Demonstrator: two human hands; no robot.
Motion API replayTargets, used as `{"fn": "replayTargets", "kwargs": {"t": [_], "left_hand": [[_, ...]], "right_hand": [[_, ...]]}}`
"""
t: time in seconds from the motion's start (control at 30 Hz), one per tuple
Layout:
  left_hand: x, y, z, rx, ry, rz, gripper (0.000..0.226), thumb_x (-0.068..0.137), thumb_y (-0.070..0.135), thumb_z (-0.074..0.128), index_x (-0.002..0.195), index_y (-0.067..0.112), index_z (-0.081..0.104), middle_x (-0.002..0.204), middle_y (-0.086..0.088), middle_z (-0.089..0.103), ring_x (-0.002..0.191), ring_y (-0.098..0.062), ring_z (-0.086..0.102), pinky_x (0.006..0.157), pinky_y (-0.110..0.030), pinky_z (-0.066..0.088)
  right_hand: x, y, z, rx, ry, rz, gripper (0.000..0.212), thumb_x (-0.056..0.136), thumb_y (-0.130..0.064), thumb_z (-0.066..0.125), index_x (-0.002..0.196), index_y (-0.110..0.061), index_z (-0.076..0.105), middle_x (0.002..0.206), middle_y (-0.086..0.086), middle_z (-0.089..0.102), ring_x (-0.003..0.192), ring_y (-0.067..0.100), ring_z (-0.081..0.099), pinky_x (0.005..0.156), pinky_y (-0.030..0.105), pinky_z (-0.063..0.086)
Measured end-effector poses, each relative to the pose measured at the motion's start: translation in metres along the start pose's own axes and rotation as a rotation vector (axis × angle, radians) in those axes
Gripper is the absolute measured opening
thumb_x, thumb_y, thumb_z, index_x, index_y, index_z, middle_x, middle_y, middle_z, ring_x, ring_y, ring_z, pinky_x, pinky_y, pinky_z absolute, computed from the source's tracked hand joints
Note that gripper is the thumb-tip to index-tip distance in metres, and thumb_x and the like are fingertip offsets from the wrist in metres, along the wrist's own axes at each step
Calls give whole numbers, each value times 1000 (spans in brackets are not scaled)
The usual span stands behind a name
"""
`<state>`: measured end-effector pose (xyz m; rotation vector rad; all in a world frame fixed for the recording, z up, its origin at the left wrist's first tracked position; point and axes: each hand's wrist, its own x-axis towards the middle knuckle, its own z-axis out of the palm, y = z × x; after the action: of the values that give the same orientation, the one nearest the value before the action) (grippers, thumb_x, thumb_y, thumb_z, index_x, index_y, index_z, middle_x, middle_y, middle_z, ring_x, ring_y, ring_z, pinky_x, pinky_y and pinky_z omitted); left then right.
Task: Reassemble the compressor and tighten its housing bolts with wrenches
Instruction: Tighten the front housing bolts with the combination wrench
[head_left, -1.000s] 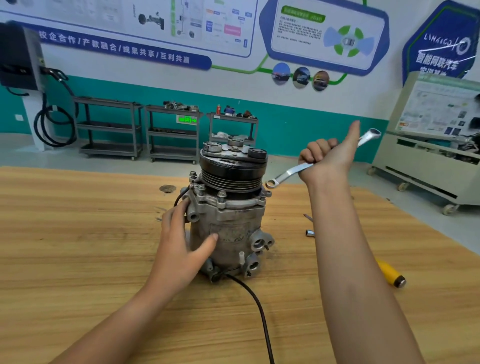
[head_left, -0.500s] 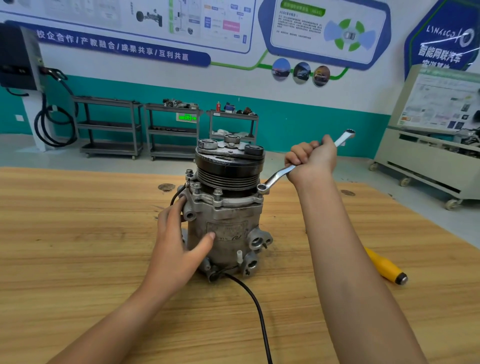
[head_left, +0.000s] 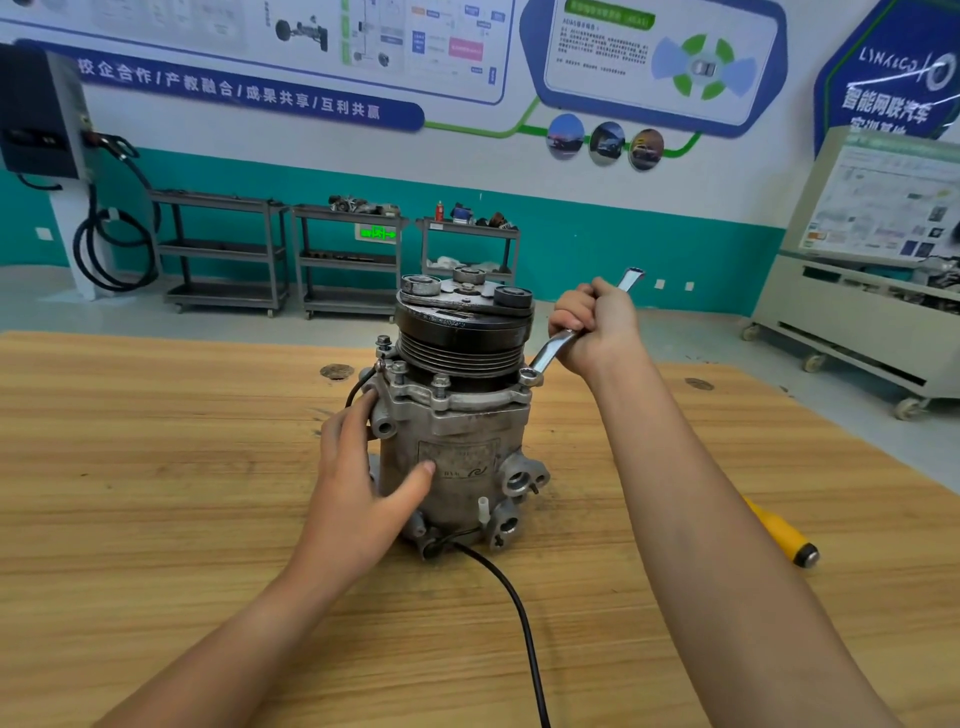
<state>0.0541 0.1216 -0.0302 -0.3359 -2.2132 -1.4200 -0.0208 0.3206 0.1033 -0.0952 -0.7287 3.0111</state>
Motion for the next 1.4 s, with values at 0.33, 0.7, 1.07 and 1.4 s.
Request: {"fn": "replayTargets", "kwargs": {"t": [0.33, 0.7, 1.07, 1.4], "left_hand": [[0, 1, 0, -1, 6, 7, 79, 80, 23, 70, 145, 24, 24, 127, 16, 27, 114, 6, 28, 100, -23, 29], [-1, 2, 1, -20, 16, 3, 79, 81, 21, 69, 145, 22, 23, 129, 11, 28, 114, 4, 30, 102, -27, 32], [-2, 2, 4, -25, 37, 5, 79, 81, 21, 69, 145, 22, 24, 126, 13, 27, 112, 6, 29, 102, -27, 33], [-1, 1, 3, -31, 38, -5, 80, 80, 22, 70, 146, 23, 23, 131, 8, 30, 115, 2, 30, 104, -31, 34]], "right_hand": [[11, 12, 11, -141, -57, 102, 38, 103, -24, 34, 68, -11, 40, 32, -7, 24, 22, 4, 21, 25, 14, 16], [-31, 4, -22, 85, 175, -371, 30, 100, -11, 30, 70, -13, 36, 36, -7, 24, 27, 8, 22, 31, 16, 23], [-92, 51, -19, -165, 220, -1131, 16, 101, -14, 31, 86, -18, 36, 53, -7, 37, 45, 8, 40, 49, 24, 43], [-103, 99, -33, -773, -167, -1644, 25, 96, -9, 30, 120, -11, 36, 66, 3, 52, 66, -4, 51, 67, 9, 43]]}}
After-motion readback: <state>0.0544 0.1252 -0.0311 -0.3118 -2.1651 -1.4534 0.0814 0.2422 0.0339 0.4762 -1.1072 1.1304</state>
